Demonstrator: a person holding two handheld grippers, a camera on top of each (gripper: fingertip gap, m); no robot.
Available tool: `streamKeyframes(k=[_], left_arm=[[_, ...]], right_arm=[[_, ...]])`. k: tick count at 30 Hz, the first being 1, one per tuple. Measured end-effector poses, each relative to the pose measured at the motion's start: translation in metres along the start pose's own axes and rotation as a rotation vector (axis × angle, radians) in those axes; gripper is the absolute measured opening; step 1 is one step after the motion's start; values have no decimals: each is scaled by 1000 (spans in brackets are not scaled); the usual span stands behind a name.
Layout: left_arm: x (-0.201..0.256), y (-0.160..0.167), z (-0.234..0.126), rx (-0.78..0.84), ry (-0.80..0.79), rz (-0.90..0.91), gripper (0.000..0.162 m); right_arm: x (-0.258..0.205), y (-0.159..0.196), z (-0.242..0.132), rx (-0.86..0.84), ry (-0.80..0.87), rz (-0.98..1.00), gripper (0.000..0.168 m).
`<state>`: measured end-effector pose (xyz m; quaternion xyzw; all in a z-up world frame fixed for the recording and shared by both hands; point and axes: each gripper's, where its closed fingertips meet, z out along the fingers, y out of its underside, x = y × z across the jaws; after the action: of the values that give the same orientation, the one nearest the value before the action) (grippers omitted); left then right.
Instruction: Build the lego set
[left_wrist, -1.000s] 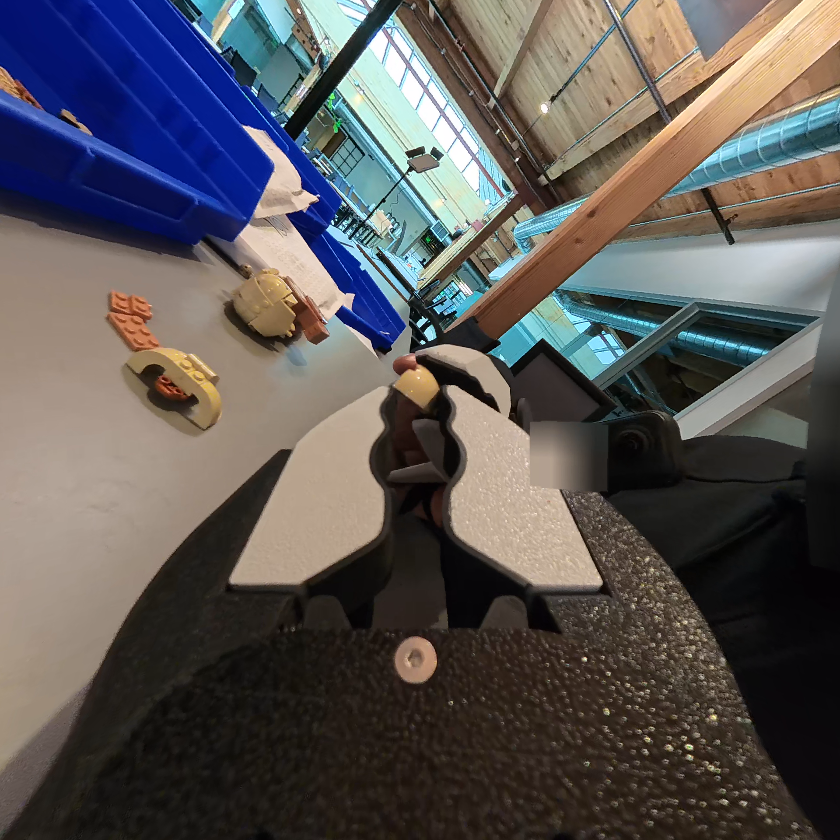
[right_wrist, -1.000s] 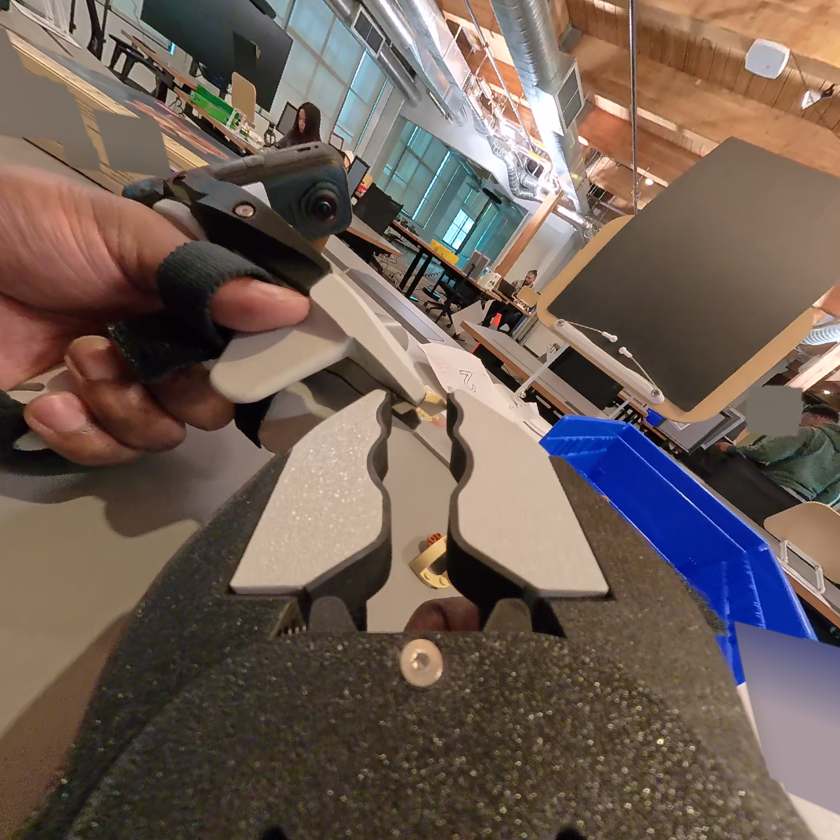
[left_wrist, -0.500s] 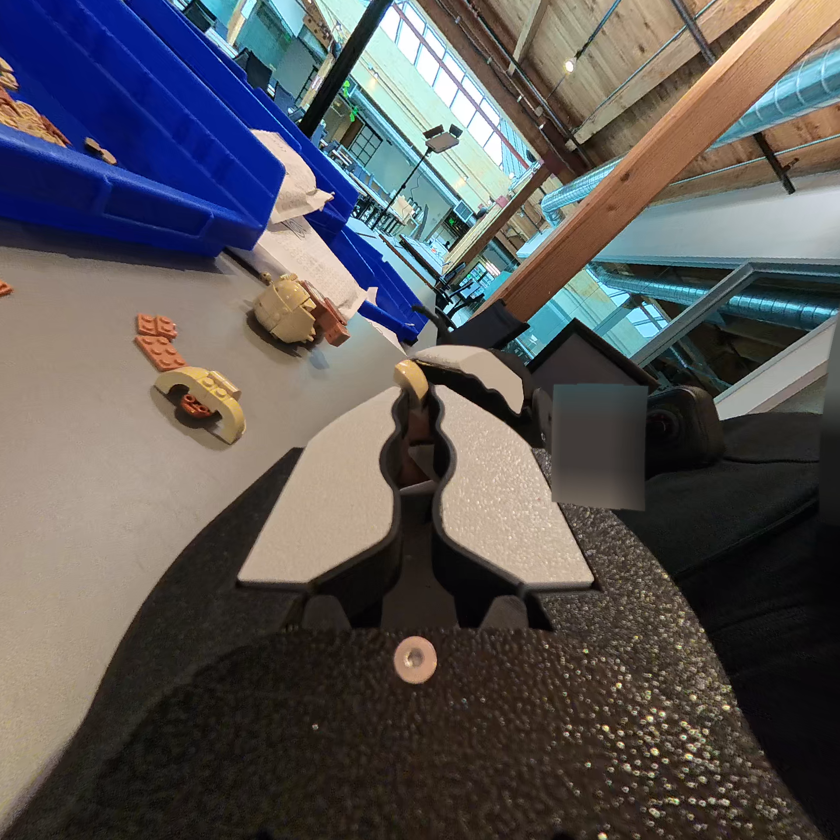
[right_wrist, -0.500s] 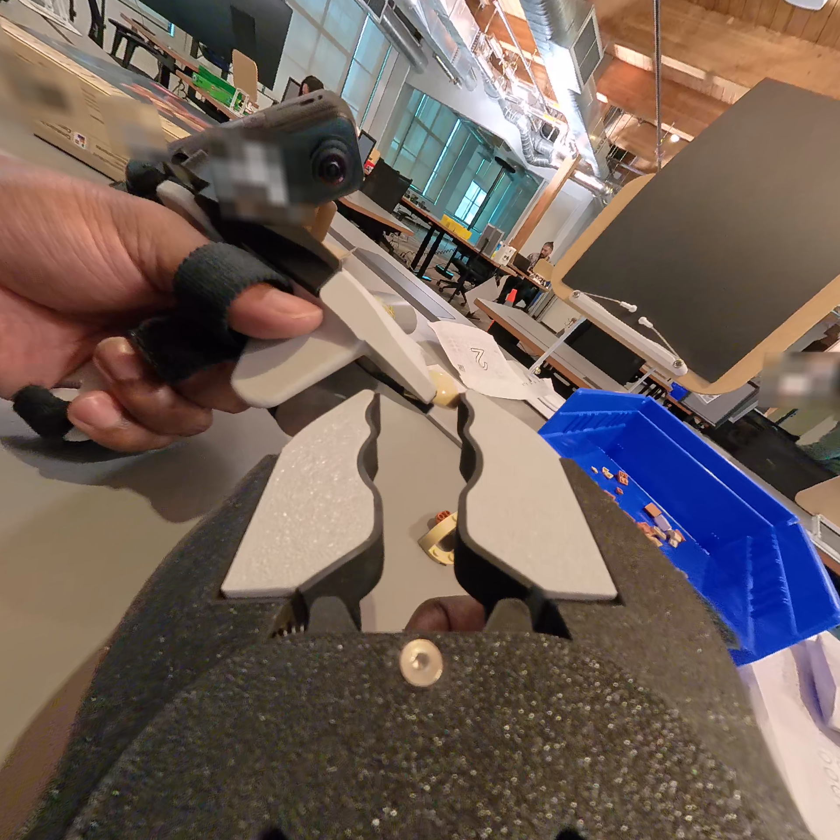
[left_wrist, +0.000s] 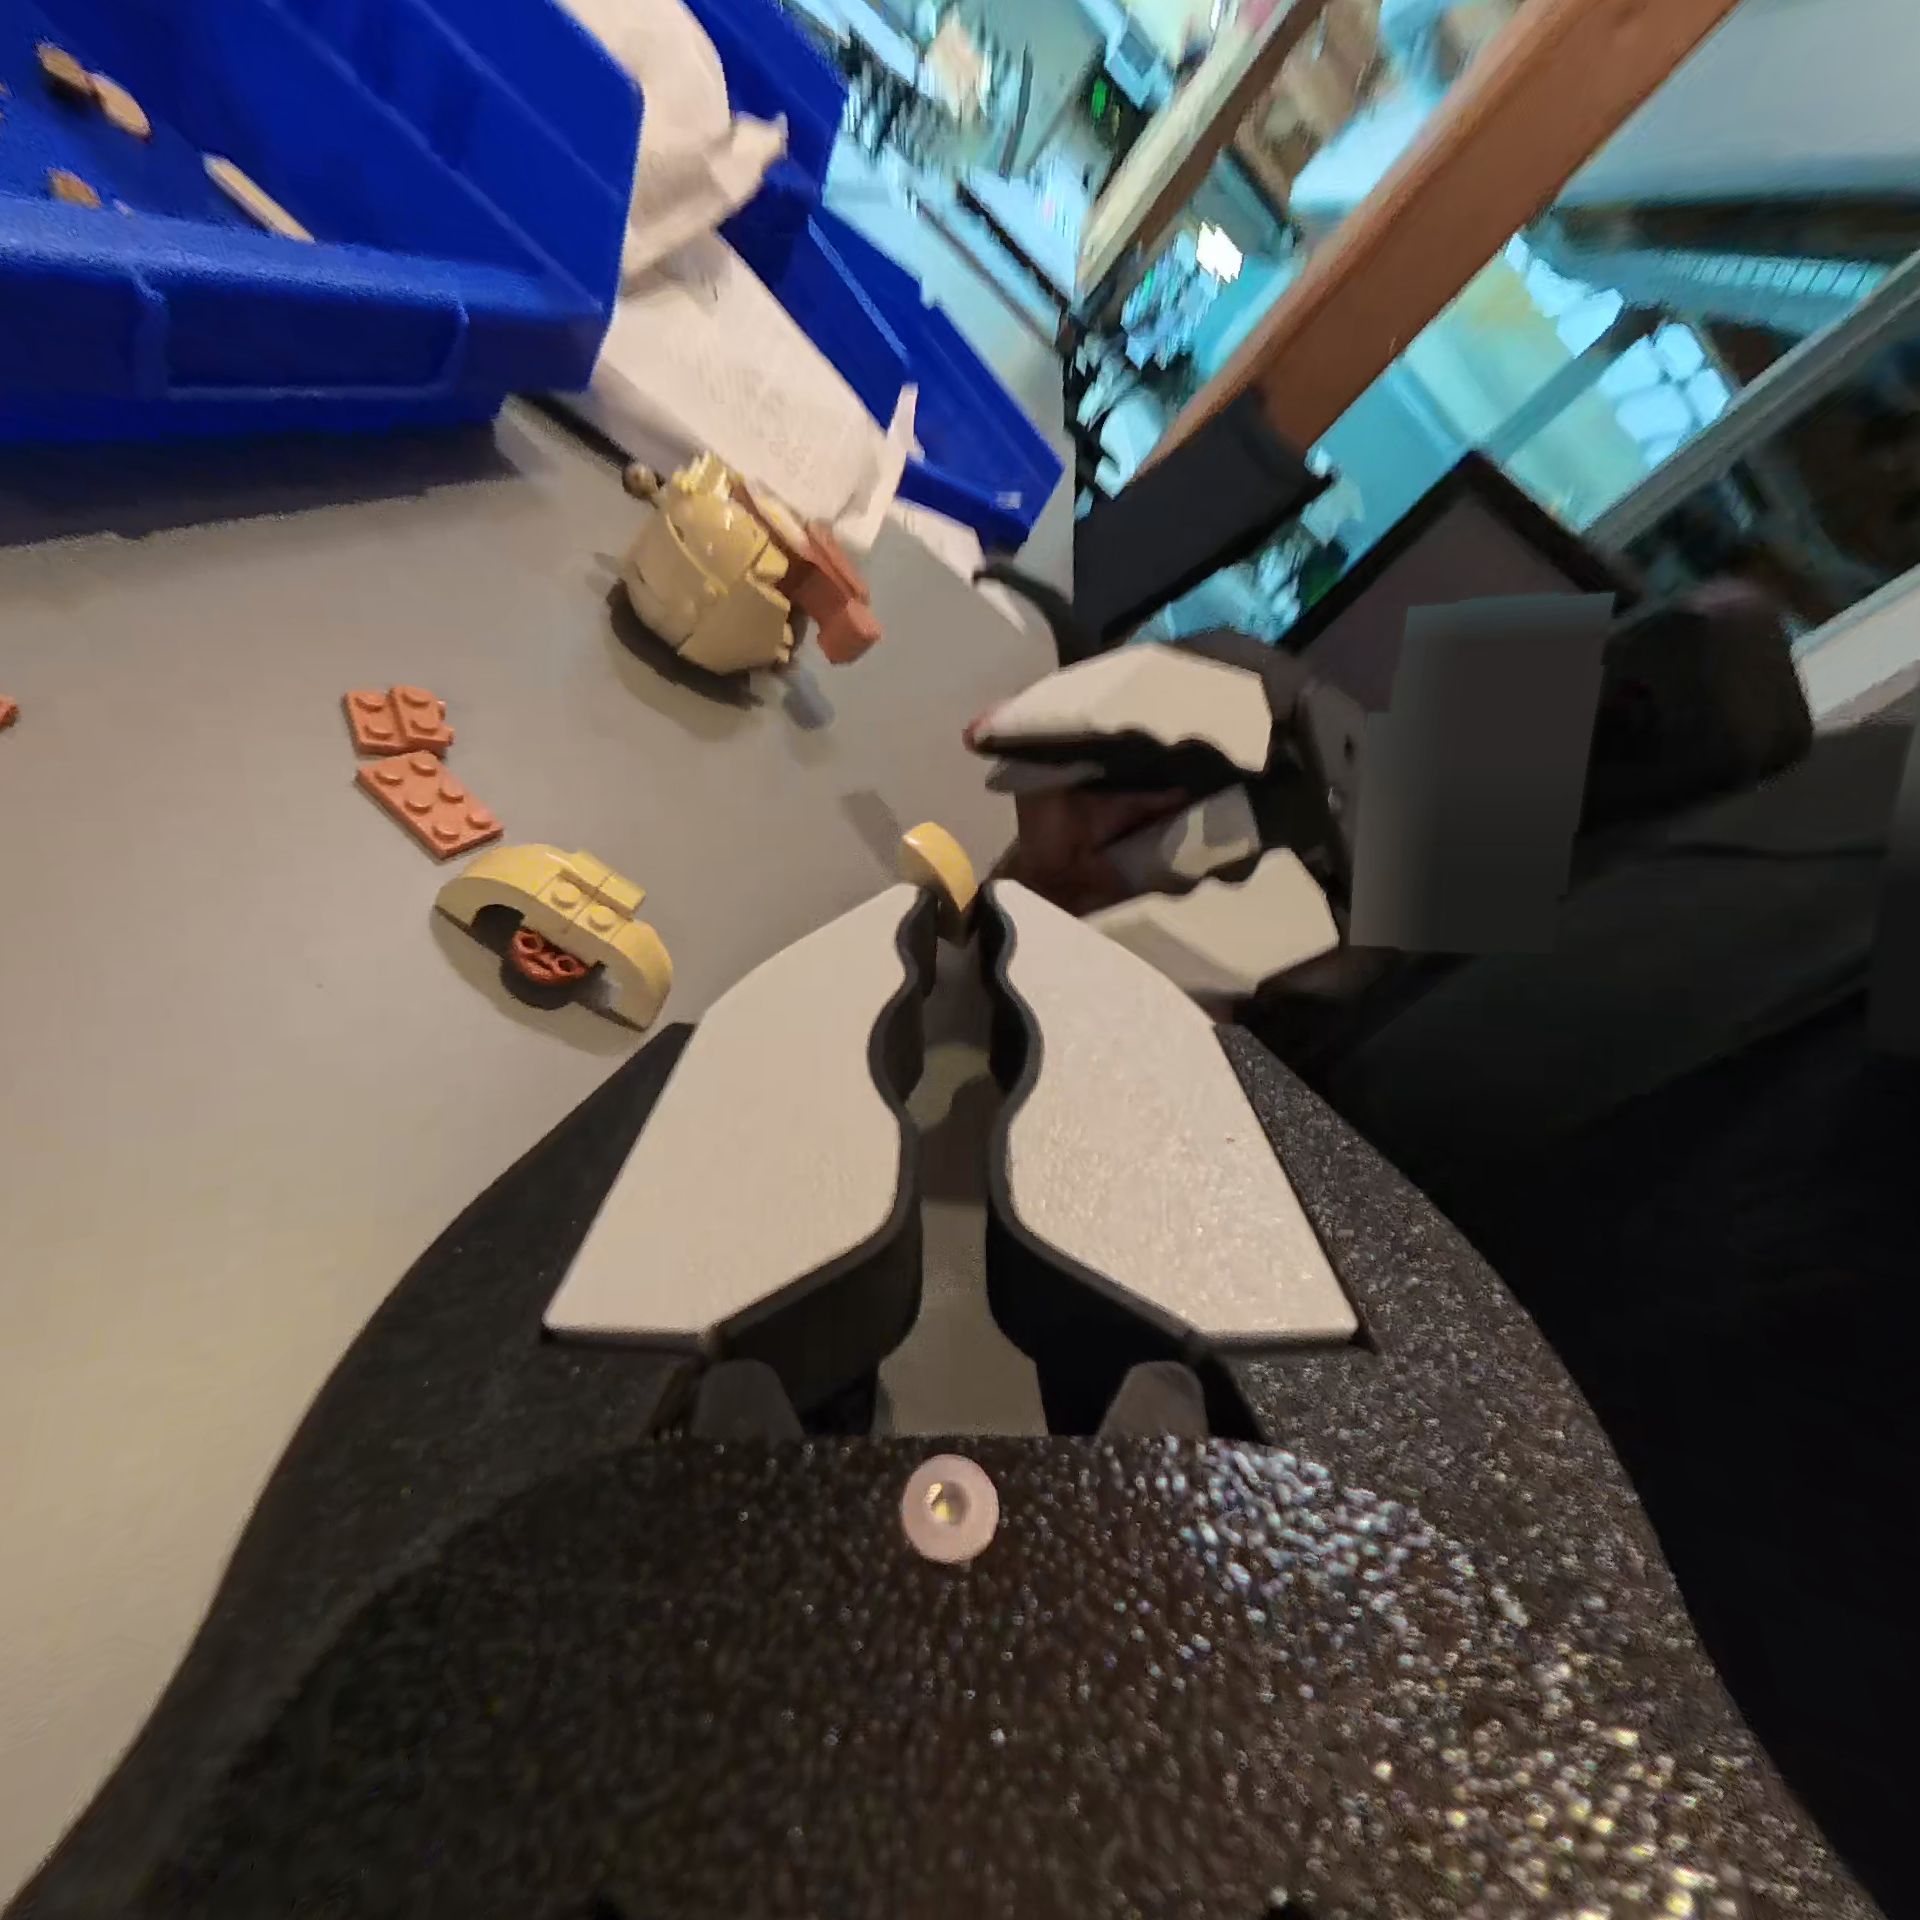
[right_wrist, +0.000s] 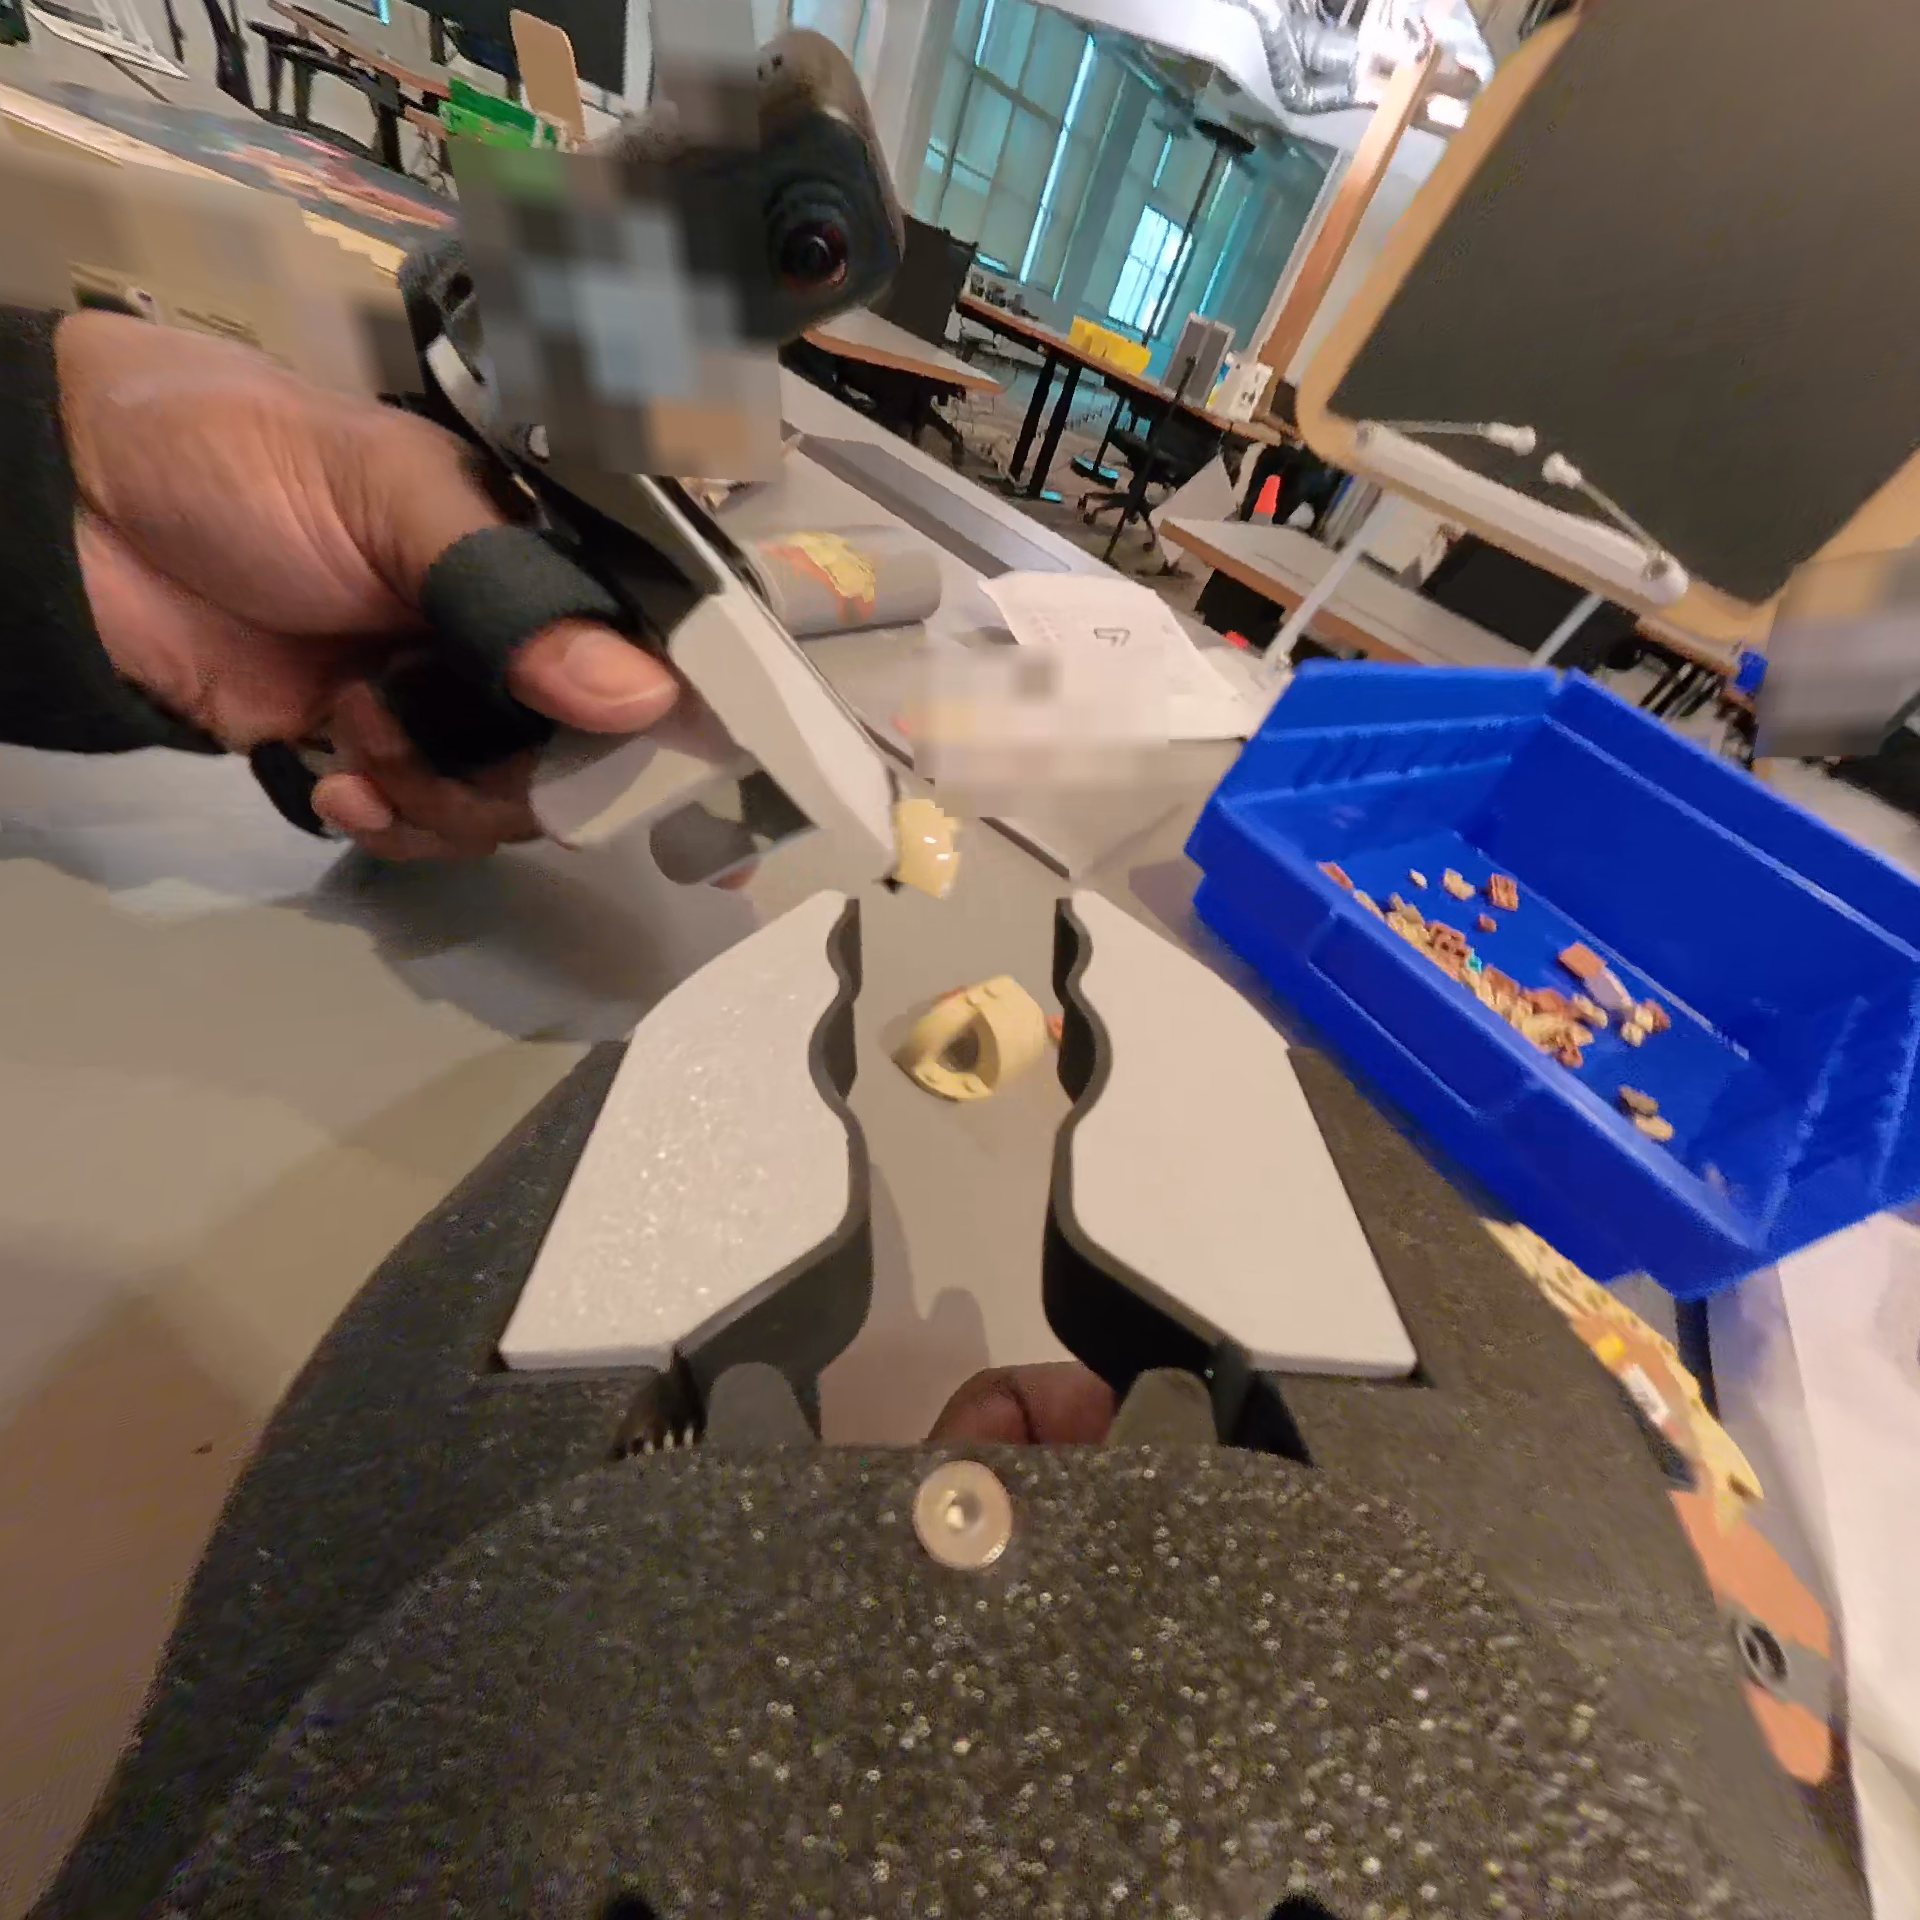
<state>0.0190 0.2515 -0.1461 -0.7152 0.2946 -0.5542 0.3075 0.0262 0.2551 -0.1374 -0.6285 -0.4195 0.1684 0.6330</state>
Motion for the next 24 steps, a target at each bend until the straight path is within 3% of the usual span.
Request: streamKeyframes(k=[7, 11, 19, 24], left_arm=[[-24, 14, 11, -436, -60, 125, 7], [-28, 15, 16, -592, -33, 261, 7], [-27, 12, 17, -648, 88, 744, 7], [-18, 6, 17, -600, 113, 1012, 7]], right_arm=[[26, 30, -5, -145, -101, 138, 34], [23, 37, -4, -190, -126, 108, 34], [25, 36, -7, -178, -107, 85, 33], [25, 37, -8, -182, -97, 50, 33]])
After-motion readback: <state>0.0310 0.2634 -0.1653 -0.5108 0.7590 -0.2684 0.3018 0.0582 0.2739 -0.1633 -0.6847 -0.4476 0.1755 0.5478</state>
